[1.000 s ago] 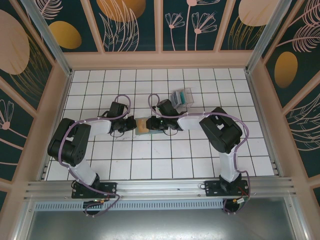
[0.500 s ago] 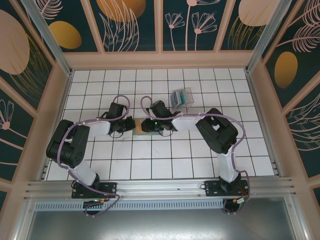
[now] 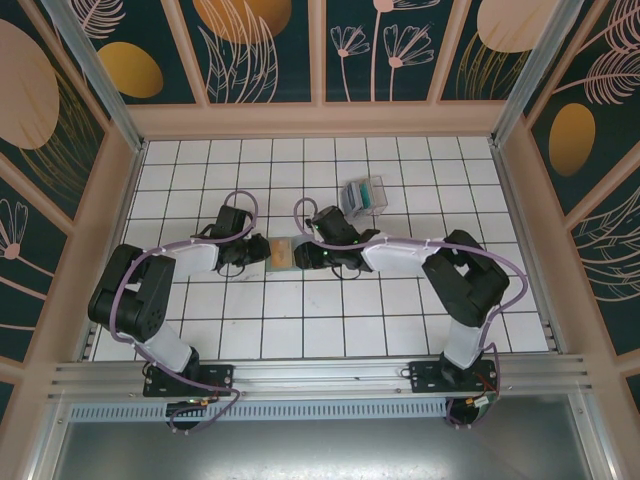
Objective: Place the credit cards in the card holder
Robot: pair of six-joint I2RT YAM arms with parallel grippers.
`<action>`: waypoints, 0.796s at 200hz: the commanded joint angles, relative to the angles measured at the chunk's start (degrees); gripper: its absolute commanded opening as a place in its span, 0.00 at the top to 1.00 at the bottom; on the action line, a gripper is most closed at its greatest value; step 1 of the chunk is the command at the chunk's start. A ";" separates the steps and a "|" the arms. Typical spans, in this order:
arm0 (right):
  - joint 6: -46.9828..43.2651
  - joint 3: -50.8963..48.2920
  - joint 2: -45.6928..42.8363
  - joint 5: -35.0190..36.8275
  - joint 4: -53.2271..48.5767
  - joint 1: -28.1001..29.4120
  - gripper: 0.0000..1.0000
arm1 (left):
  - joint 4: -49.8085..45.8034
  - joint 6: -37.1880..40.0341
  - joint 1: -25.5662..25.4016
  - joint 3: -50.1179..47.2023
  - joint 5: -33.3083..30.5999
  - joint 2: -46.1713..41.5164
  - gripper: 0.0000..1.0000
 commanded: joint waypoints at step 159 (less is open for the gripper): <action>4.19 6.30 9.75 -5.49 4.05 0.72 0.55 | 0.72 -0.11 -0.23 -1.58 0.61 -1.42 0.74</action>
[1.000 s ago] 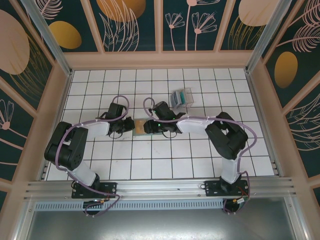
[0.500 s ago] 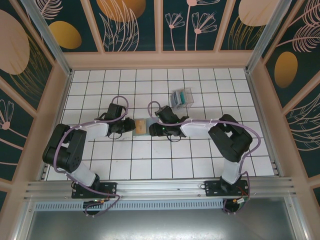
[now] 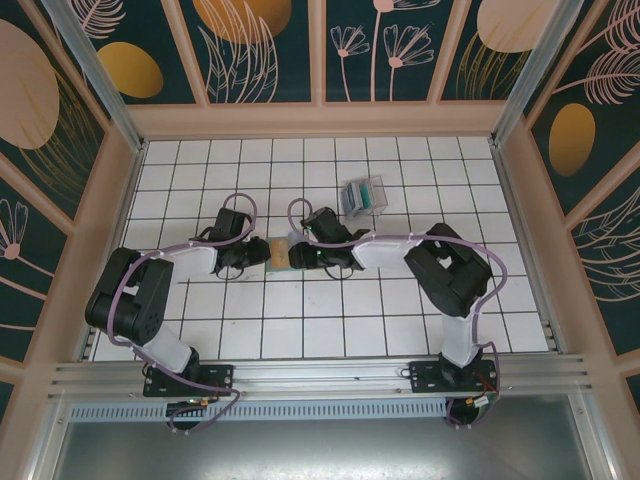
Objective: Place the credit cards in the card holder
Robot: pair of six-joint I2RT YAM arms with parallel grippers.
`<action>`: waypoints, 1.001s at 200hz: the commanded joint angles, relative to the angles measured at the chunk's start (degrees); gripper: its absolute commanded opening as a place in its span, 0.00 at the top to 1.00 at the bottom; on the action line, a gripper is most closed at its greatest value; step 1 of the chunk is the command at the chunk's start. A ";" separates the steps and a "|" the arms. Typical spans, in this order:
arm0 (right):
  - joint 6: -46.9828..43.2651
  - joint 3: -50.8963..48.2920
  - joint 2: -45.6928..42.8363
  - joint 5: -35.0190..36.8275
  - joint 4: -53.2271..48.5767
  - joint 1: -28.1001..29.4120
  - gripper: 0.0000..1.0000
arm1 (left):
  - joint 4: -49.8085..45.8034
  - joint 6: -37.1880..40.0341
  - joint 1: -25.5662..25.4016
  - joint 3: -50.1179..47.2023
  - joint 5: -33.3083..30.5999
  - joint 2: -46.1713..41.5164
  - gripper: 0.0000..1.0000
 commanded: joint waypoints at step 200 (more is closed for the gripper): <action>4.05 1.77 -3.68 -9.88 3.48 -2.75 0.53 | -0.13 1.77 0.89 5.76 -6.31 -0.57 0.43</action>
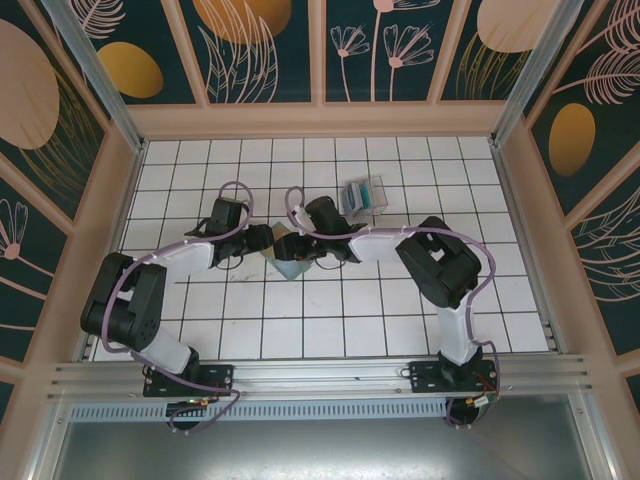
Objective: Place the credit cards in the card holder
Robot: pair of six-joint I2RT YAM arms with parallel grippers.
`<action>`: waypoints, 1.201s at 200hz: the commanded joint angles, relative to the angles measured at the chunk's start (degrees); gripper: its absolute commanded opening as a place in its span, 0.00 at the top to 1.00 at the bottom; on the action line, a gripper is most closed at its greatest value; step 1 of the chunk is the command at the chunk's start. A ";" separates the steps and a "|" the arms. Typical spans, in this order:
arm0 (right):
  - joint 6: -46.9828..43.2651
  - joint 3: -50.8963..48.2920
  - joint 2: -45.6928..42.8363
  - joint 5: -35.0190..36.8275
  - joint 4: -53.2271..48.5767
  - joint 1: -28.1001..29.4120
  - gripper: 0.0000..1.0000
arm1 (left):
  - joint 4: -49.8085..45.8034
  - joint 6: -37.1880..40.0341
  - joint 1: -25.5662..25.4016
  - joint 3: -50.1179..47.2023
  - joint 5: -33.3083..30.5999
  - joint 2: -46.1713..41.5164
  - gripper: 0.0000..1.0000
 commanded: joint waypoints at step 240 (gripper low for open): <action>35.22 -11.98 -4.40 14.85 7.68 3.37 0.53 | 3.51 3.21 3.65 5.19 7.53 12.70 0.45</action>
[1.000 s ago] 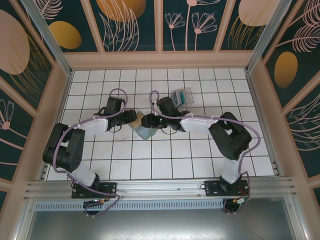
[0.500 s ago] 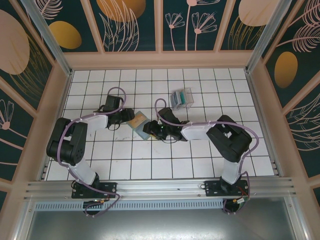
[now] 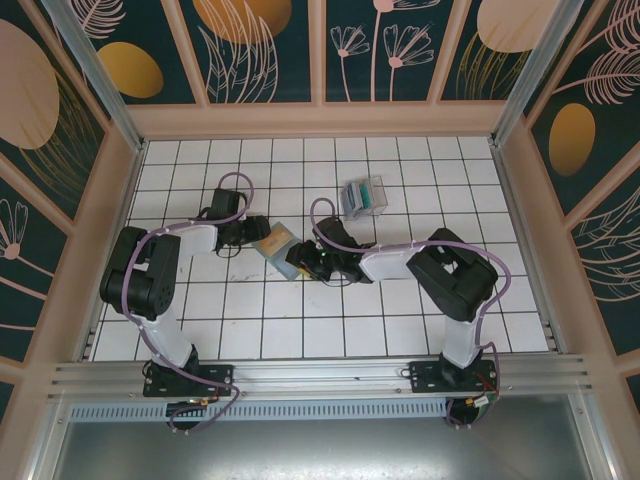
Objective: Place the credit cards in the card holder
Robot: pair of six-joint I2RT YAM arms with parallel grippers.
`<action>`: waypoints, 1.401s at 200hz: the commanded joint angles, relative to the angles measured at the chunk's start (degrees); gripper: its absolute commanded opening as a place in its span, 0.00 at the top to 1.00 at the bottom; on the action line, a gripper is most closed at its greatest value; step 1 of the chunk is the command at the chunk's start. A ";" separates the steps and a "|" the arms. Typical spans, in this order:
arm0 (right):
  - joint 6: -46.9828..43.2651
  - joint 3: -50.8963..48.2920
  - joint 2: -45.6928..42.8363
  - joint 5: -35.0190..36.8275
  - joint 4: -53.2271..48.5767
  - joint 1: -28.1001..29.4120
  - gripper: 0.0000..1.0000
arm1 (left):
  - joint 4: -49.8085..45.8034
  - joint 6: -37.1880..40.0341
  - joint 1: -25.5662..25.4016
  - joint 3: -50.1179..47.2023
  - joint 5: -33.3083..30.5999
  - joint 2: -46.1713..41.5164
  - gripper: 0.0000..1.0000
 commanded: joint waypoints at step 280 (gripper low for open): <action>-11.91 4.89 0.65 1.44 5.58 -1.73 0.69 | 8.72 -9.89 -0.77 -12.14 12.57 -10.81 0.60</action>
